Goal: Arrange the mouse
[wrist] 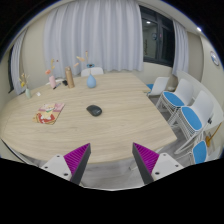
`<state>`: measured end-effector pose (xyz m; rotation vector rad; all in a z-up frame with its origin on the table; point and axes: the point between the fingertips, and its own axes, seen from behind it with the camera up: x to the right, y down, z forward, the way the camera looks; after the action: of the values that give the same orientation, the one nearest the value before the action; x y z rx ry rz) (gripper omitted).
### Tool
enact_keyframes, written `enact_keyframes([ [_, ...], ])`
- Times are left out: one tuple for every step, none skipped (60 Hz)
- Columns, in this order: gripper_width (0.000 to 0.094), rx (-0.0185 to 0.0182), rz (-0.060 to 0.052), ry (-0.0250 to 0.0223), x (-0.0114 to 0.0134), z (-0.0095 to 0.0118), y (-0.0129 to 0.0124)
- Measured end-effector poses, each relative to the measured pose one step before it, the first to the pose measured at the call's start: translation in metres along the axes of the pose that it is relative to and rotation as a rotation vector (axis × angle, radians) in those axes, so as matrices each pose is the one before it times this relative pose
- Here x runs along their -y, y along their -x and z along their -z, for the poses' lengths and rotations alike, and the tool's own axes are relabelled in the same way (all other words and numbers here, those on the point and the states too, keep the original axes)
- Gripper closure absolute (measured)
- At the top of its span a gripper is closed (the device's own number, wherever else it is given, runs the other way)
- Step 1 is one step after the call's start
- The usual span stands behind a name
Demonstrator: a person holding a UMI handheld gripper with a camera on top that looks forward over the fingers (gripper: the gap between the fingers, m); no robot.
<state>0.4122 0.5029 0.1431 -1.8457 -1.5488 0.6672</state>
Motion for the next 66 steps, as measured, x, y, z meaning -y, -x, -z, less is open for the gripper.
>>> enact_keyframes([
  [0.0069,0.008,0.0062,-0.00172,0.0005,-0.00089,0.00455],
  [0.0068,0.00856,0.0066,-0.00148,0.0003,-0.00095,0.00482],
  [0.0067,0.00861,0.0069,-0.00179,0.00092,-0.00131,0.00489],
  [0.007,0.00825,0.006,-0.00221,0.0006,-0.00103,0.0047],
  [0.0067,0.00755,0.0054,-0.00316,0.00122,-0.00118,0.0043],
  [0.0067,0.00748,0.005,-0.00358,0.00109,-0.001,0.00451],
  [0.0068,0.00825,0.0053,-0.00394,0.00118,-0.00166,0.00447],
  [0.0069,0.00852,0.006,-0.00373,0.00134,-0.00196,0.00526],
  [0.007,0.00891,0.0059,-0.00352,0.00109,-0.00188,0.00492],
  [0.0068,0.00923,0.0059,-0.00372,0.00093,-0.00202,0.00456],
  [0.007,0.00916,0.0053,-0.00351,0.00089,-0.00212,0.00444],
  [0.007,0.0095,0.0049,-0.00352,0.00102,-0.00229,0.00426],
  [0.0069,0.00932,0.0038,-0.00434,0.00122,-0.00223,0.00394],
  [0.0071,0.00896,0.0026,-0.00465,0.00103,-0.00262,0.00387],
  [0.0073,0.00992,0.002,-0.00401,0.00115,-0.00281,0.00406],
  [0.0076,0.01023,0.0016,-0.00277,0.00046,-0.00297,0.00381],
  [0.0078,0.01103,0.0005,-0.0019,0.00078,-0.003,0.00341],
  [0.0077,0.01094,-0.0016,-0.00216,0.00102,-0.00315,0.0034],
  [0.0078,0.00887,-0.003,-0.00307,0.00134,-0.00288,0.00239],
  [0.0076,0.00615,-0.0041,-0.00309,0.00127,-0.00314,0.00167],
  [0.0078,0.00338,-0.0035,-0.00211,0.00145,-0.00356,0.00078],
  [0.0078,0.00009,-0.0017,-0.00055,0.00092,-0.00366,-0.00037],
  [0.0078,-0.00328,0.0002,0.00089,0.00089,-0.004,-0.00099],
  [0.0078,-0.00571,0.0024,0.00183,0.00063,-0.00379,-0.00222],
  [0.0077,-0.00706,0.0038,0.00111,0.00037,-0.00435,-0.00294],
  [0.0078,-0.00732,0.0053,-0.0009,0.00124,-0.0042,-0.00265],
  [0.0078,-0.00746,0.0059,-0.00285,0.00142,-0.00394,-0.00262],
  [0.0076,-0.00509,0.0035,-0.00527,0.00205,-0.00613,-0.00276],
  [0.0078,-0.00681,0.0047,-0.00589,0.00179,-0.00485,-0.00212],
  [0.0077,-0.00551,0.0047,-0.00542,0.00164,-0.00462,-0.00158],
  [0.0077,-0.00357,0.0049,-0.00485,0.00142,-0.00451,-0.0015],
  [0.0077,-0.00281,0.0051,-0.00282,0.00164,-0.00467,-0.00093],
  [0.0079,-0.00197,0.0046,-0.00266,0.00121,-0.00455,-0.0009],
  [0.0078,-0.00161,0.0038,-0.00307,0.00163,-0.00478,-0.00073],
  [0.0077,-0.00126,0.0038,-0.00368,0.00172,-0.00545,-0.00065],
  [0.0076,-0.0012,0.0021,-0.00219,0.00135,-0.00499,-0.00063],
  [0.0077,-0.00176,0.004,-0.00197,0.00314,-0.00488,-0.0016],
  [0.0075,-0.0024,0.0014,-0.00222,0.00175,-0.00452,-0.00117],
  [0.0076,-0.00321,0.0007,-0.0022,0.00139,-0.00493,-0.00122],
  [0.0077,-0.00294,0.0009,-0.0004,0.00116,-0.00519,-0.00114],
  [0.0077,-0.00256,0.0007,0.00081,0.00092,-0.00491,-0.00087],
  [0.0075,-0.00376,0.001,-0.00078,0.00076,-0.00641,0.00064],
  [0.0076,-0.00082,0.0,-0.00026,0.00144,-0.00527,-0.00094],
  [0.0077,-0.00051,-0.0012,-0.0009,0.00134,-0.00483,-0.00036],
  [0.0078,-0.00046,-0.0013,-0.00111,0.00144,-0.00482,-0.0003],
  [0.0079,-0.00051,-0.0013,-0.00075,0.0011,-0.00487,-0.00018],
  [0.0079,-0.00041,-0.0013,-0.0008,0.00102,-0.00506,-0.00002],
  [0.0078,-0.00035,-0.0015,0.00051,0.00067,-0.00523,0.00014],
  [0.0079,-0.0014,-0.001,0.0017,0.00008,-0.0062,0.00156],
  [0.008,0.00061,-0.0007,0.00344,0.00011,-0.00499,0.00028],
  [0.0079,0.00187,-0.0001,0.00276,0.00014,-0.00636,-0.00013],
  [0.0078,0.00113,0.0002,0.00294,0.00023,-0.00479,0.00002],
  [0.0077,0.00051,0.0001,0.00206,0.00037,-0.00482,-0.00004],
  [0.0077,0.0003,-0.0002,0.00141,0.00057,-0.00476,0.00011],
  [0.0077,0.00021,0.0,0.00199,0.00005,-0.00517,0.00035],
  [0.0078,0.00026,0.0004,0.00266,-0.00003,-0.00534,0.00045],
  [0.008,0.00026,0.0005,0.00258,-0.00024,-0.00542,0.00037],
  [0.0076,-0.00153,0.001,0.00135,-0.00048,-0.00663,0.00129],
  [0.0078,-0.00089,0.0008,0.00197,-0.00009,-0.00498,-0.00036],
  [0.0076,-0.00063,0.0011,0.00295,-0.00012,-0.00632,-0.00008],
  [0.0078,-0.00175,0.0014,0.00235,-0.00006,-0.00511,-0.00056],
  [0.0078,-0.00204,0.0006,0.00191,0.00003,-0.00515,-0.00049],
  [0.0077,-0.0017,0.0004,0.00187,0.00044,-0.00508,-0.00055],
  [0.0076,-0.00162,0.0001,0.00155,0.00037,-0.00496,-0.00059],
  [0.0077,-0.00187,0.0007,0.00236,0.00036,-0.00524,-0.00062],
  [0.0077,-0.00255,0.0005,0.00223,0.00024,-0.00524,-0.00073],
])
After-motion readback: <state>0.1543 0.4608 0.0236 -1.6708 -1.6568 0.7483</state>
